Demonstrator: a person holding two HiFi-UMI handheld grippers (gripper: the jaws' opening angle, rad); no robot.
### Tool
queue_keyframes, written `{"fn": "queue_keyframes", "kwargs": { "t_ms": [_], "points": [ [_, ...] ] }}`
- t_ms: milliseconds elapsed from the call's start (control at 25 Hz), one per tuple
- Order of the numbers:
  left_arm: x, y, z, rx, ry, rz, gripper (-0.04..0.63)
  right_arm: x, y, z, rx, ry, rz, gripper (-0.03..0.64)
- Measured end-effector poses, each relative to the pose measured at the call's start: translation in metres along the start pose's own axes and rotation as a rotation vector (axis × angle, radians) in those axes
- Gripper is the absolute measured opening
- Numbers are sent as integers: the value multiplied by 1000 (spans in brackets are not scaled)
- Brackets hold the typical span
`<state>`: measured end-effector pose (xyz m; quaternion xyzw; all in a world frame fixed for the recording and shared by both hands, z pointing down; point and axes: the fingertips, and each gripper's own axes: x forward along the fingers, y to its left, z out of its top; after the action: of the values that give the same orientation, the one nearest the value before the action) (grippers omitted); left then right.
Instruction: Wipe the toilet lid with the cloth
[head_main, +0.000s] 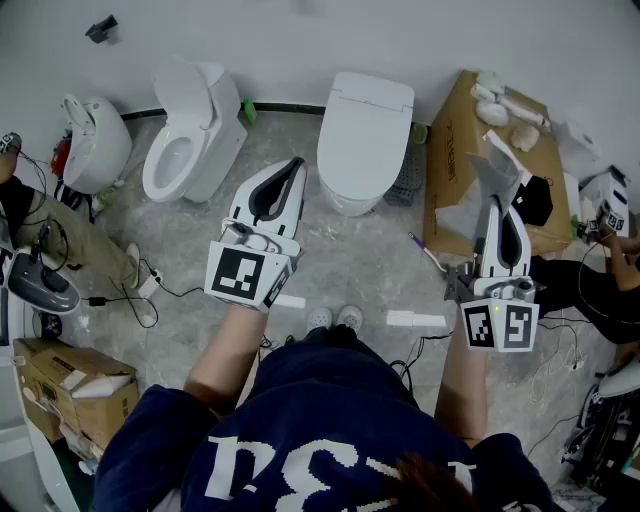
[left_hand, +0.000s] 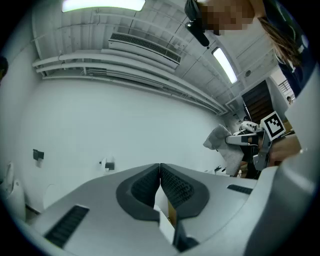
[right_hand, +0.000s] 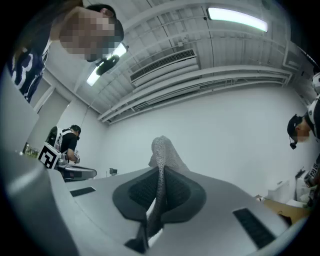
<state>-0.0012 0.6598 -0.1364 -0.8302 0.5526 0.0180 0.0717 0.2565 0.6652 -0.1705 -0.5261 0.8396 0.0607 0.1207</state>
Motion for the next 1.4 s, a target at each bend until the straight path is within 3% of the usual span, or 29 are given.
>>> {"fn": "queue_keyframes", "kwargs": {
  "t_ms": [400, 840, 1200, 1400],
  "points": [
    [4, -12, 1, 1, 10, -4, 21, -6, -3, 15, 22, -34, 35, 25],
    [19, -16, -15, 4, 17, 51, 21, 5, -37, 3, 40, -37, 45, 25],
    [71, 18, -35, -15, 23, 67, 21, 63, -51, -25, 66, -28, 45, 25],
    [116, 68, -38, -2, 3, 77, 21, 129, -51, -48, 67, -21, 53, 25]
  ]
}}
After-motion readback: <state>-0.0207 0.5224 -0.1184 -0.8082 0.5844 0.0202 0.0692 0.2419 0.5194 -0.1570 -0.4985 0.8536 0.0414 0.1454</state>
